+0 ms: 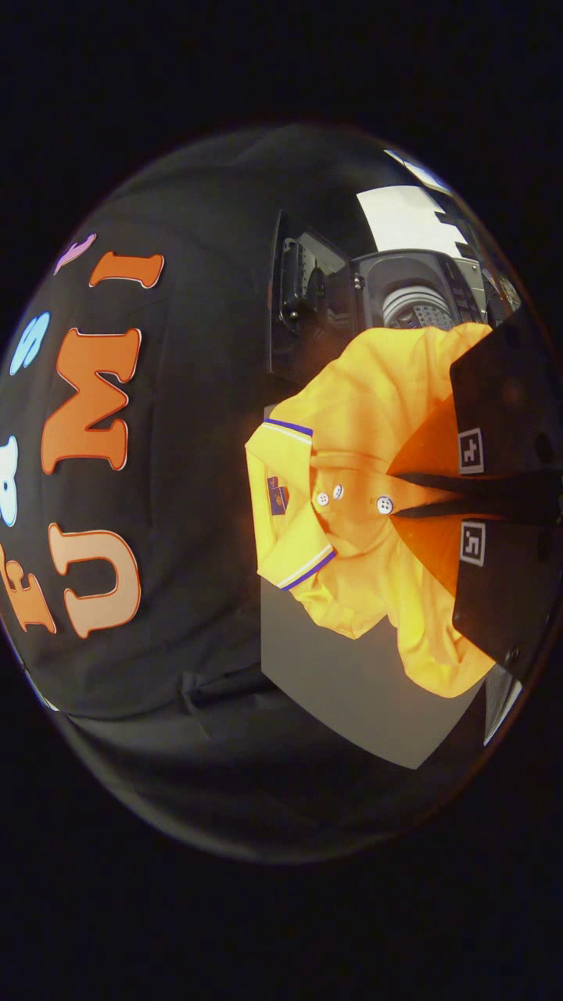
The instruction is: Put the clothes into the washing machine and then close the washing machine lid.
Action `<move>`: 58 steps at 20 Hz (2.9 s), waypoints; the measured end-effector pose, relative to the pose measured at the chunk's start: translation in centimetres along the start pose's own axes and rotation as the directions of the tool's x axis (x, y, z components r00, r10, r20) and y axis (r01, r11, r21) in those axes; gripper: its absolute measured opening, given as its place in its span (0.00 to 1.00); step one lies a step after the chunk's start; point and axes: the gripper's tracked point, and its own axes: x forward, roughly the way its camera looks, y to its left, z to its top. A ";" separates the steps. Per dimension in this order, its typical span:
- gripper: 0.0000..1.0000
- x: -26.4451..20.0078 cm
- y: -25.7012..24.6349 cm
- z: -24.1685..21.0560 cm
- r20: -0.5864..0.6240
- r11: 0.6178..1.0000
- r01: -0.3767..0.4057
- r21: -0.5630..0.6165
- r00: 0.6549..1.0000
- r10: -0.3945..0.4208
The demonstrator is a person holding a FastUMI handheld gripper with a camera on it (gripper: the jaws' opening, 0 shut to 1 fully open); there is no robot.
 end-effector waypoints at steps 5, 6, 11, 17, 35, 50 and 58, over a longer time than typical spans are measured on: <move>0.08 -3.5 -2.6 3.8 0.070 0.998 -0.021 0.053 0.997 0.017; 0.08 -4.3 -4.2 4.1 0.079 0.997 -0.019 0.069 0.997 0.014; 0.08 -7.2 -14.4 3.8 0.103 0.986 0.047 0.161 0.993 -0.064; 0.08 -5.6 -23.7 0.8 0.059 0.971 0.152 0.186 0.984 -0.165; 0.09 13.5 -29.2 -13.0 -0.129 0.935 0.263 0.239 0.963 -0.238; 0.63 12.6 -28.7 -14.8 -0.204 0.955 0.253 0.155 0.954 -0.219; 1.00 7.1 -27.4 -10.3 -0.134 0.962 0.237 0.135 0.966 -0.219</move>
